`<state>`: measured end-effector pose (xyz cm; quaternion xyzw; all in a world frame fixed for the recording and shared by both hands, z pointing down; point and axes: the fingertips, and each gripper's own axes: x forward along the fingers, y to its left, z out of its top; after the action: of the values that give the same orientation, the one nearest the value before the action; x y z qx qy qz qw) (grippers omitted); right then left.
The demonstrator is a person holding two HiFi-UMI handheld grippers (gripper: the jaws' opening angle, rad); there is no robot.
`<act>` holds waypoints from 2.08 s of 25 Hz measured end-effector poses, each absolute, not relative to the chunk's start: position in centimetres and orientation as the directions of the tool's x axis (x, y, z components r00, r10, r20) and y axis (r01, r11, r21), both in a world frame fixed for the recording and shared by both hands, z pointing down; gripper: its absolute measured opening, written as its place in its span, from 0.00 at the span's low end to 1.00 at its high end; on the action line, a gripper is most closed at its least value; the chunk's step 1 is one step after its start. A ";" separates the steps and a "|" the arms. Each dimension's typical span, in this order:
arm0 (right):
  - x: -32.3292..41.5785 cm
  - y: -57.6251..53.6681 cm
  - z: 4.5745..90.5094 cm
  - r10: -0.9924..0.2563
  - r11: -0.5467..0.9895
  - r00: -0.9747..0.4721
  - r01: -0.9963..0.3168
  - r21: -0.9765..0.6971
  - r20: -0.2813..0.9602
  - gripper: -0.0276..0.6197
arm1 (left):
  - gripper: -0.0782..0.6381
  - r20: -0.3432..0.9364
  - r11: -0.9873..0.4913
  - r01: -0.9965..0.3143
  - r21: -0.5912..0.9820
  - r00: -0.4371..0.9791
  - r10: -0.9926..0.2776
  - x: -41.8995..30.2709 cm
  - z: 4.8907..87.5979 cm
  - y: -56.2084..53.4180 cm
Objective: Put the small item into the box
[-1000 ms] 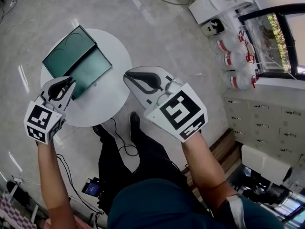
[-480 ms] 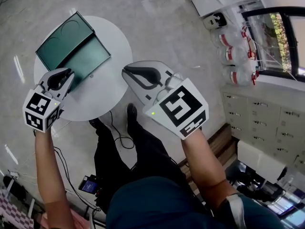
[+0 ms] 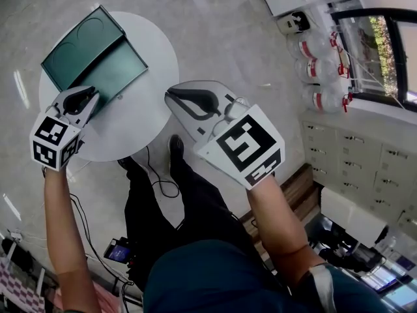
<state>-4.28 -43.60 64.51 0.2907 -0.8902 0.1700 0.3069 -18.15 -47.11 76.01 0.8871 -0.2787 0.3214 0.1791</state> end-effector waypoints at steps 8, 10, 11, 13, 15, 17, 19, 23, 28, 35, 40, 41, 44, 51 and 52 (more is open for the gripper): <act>-4.2 -43.2 65.2 -0.406 0.771 -0.641 -0.623 -0.132 0.651 0.10 | 0.20 0.680 -0.776 -0.614 0.143 0.631 -0.373 -17.9 77.4 -47.0; -4.1 -43.1 65.4 -0.406 0.771 -0.640 -0.623 -0.131 0.652 0.10 | 0.20 0.682 -0.775 -0.616 0.144 0.629 -0.373 -17.9 77.7 -46.9; -4.1 -43.0 65.5 -0.406 0.771 -0.639 -0.624 -0.131 0.653 0.10 | 0.20 0.683 -0.775 -0.616 0.142 0.627 -0.373 -17.9 77.9 -46.8; -4.1 -43.0 65.7 -0.406 0.771 -0.639 -0.624 -0.131 0.653 0.10 | 0.20 0.688 -0.776 -0.616 0.135 0.622 -0.374 -18.0 78.2 -46.8; -4.2 -43.1 65.5 -0.407 0.770 -0.640 -0.624 -0.131 0.652 0.10 | 0.20 0.693 -0.775 -0.618 0.129 0.616 -0.376 -18.1 78.1 -46.9; -4.2 -43.2 64.9 -0.408 0.771 -0.641 -0.624 -0.131 0.650 0.10 | 0.20 0.694 -0.775 -0.619 0.124 0.613 -0.378 -18.1 77.7 -47.1; -4.3 -43.2 64.6 -0.410 0.771 -0.641 -0.623 -0.129 0.649 0.10 | 0.20 0.694 -0.777 -0.618 0.123 0.613 -0.378 -18.2 77.4 -47.1; -4.3 -43.2 64.7 -0.414 0.771 -0.640 -0.625 -0.124 0.648 0.10 | 0.20 0.697 -0.780 -0.614 0.124 0.613 -0.372 -18.0 77.8 -47.0; -4.2 -43.2 63.9 -0.419 0.773 -0.641 -0.624 -0.119 0.643 0.10 | 0.20 0.701 -0.785 -0.610 0.112 0.608 -0.372 -18.0 77.6 -47.0; -4.2 -42.9 62.4 -0.427 0.776 -0.645 -0.621 -0.110 0.634 0.10 | 0.25 0.695 -0.787 -0.607 0.108 0.613 -0.377 -17.8 75.7 -46.7; -4.2 -42.0 61.3 -0.437 0.779 -0.647 -0.619 -0.096 0.625 0.10 | 0.25 0.674 -0.791 -0.606 0.080 0.618 -0.405 -17.7 73.6 -46.1; -4.2 -41.8 60.8 -0.440 0.780 -0.647 -0.619 -0.093 0.623 0.10 | 0.25 0.667 -0.794 -0.604 0.070 0.620 -0.412 -17.8 73.0 -45.9; -4.5 -41.4 59.2 -0.449 0.783 -0.651 -0.617 -0.081 0.612 0.10 | 0.25 0.647 -0.800 -0.599 0.040 0.626 -0.436 -18.0 70.2 -45.4; -4.3 -40.7 54.2 -0.479 0.791 -0.662 -0.610 -0.042 0.576 0.10 | 0.25 0.582 -0.804 -0.593 -0.035 0.642 -0.499 -18.0 61.9 -43.8; -4.5 -40.5 53.5 -0.484 0.792 -0.663 -0.609 -0.036 0.571 0.10 | 0.25 0.570 -0.802 -0.595 -0.044 0.644 -0.510 -18.3 60.6 -43.3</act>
<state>-4.48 -40.50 53.46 0.3019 -0.9050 0.1124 0.2777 -18.27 -43.33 60.62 0.9037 -0.3057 0.2906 0.0739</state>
